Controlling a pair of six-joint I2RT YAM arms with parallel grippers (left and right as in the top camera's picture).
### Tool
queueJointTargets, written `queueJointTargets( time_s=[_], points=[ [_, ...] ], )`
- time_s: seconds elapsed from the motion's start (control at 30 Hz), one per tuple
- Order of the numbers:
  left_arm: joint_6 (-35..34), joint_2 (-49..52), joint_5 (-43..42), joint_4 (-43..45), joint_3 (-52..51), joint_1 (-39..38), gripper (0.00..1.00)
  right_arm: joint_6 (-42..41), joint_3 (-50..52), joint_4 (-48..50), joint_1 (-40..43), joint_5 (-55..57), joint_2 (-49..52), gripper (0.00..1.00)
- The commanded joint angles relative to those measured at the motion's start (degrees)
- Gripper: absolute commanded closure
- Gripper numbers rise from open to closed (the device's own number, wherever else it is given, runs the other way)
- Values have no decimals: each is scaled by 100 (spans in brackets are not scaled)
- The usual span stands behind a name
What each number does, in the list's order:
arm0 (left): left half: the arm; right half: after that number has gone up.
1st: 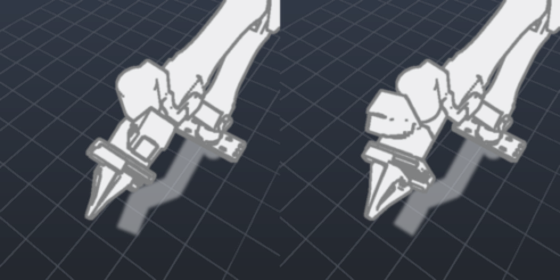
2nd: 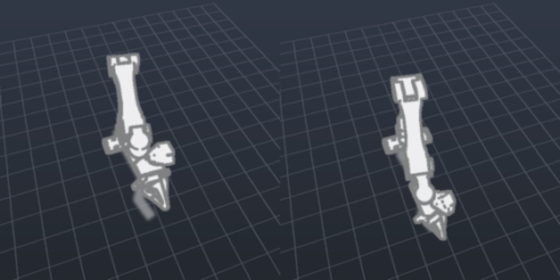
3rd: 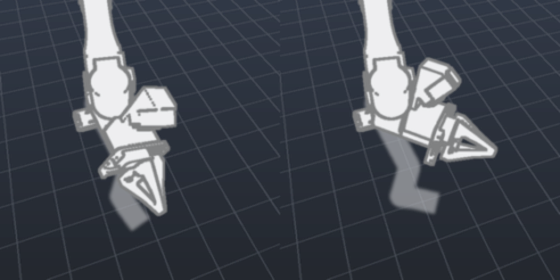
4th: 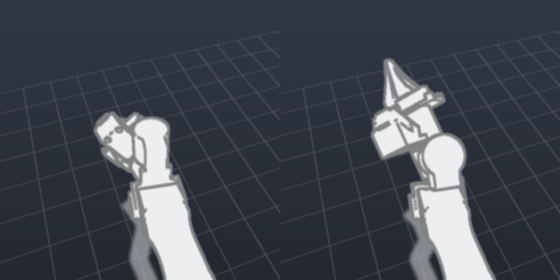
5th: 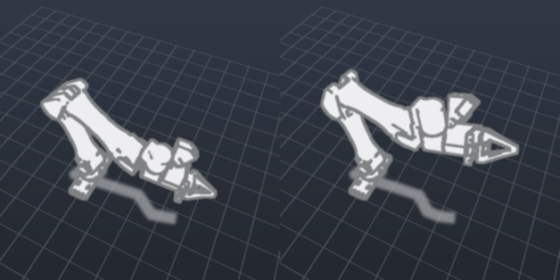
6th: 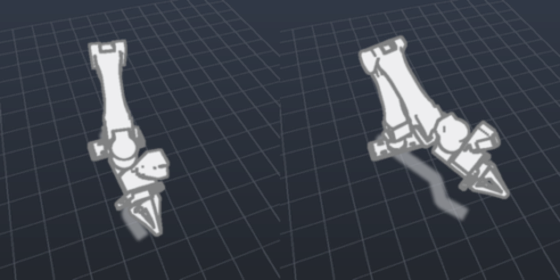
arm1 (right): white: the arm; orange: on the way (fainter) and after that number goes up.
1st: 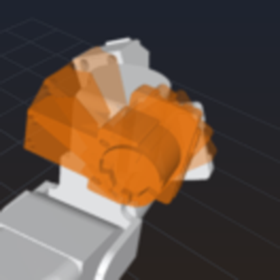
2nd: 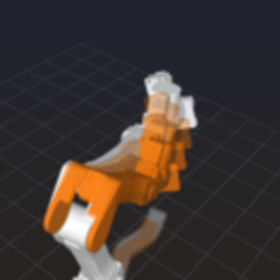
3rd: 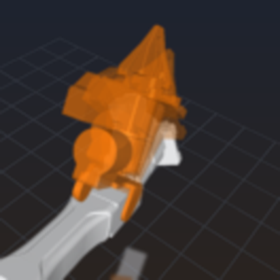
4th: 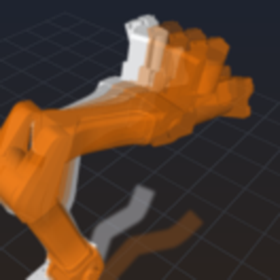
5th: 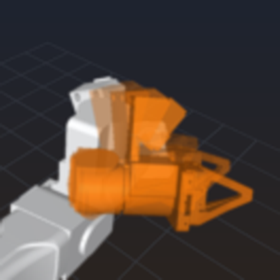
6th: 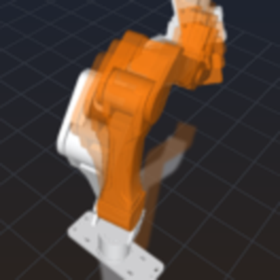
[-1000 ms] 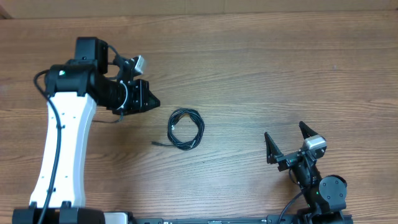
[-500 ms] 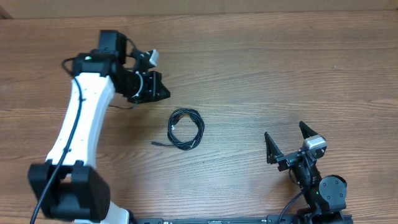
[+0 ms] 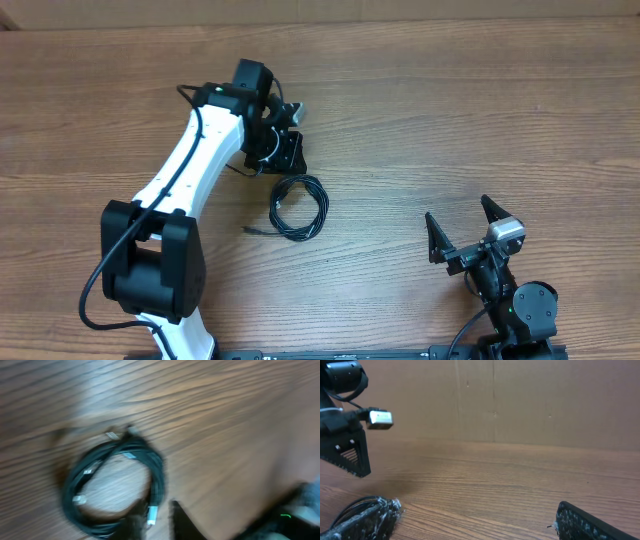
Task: Untangle cables
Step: 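Lower the left gripper onto the top of the cable coil and grasp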
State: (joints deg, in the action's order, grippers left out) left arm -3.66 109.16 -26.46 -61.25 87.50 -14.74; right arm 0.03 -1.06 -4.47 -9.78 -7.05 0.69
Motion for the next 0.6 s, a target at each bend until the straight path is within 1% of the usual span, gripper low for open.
queueJointTargets(
  time_s=[0.0,0.1,0.13,0.17,0.2,0.37,0.43,0.57],
  points=[
    [-293,35,1611,-186,-42,-42,64,26,59,26,11,42,-50,0],
    [-581,44,2177,-332,-98,-39,63,26,59,26,11,42,-50,0],
    [-577,46,2275,-321,-133,-39,60,26,59,26,11,42,-50,0],
    [-575,59,2345,-295,-175,-39,57,26,59,26,11,42,-50,0],
    [-575,68,2417,-273,-234,-39,56,26,59,26,11,42,-50,0],
    [-557,109,2455,94,-730,-39,57,26,59,26,11,42,-50,0],
    [-531,109,2459,407,-975,-39,60,26,59,26,11,42,-50,0],
    [-535,109,2498,581,-1029,2,70,26,59,26,11,42,-50,0]
  ],
)
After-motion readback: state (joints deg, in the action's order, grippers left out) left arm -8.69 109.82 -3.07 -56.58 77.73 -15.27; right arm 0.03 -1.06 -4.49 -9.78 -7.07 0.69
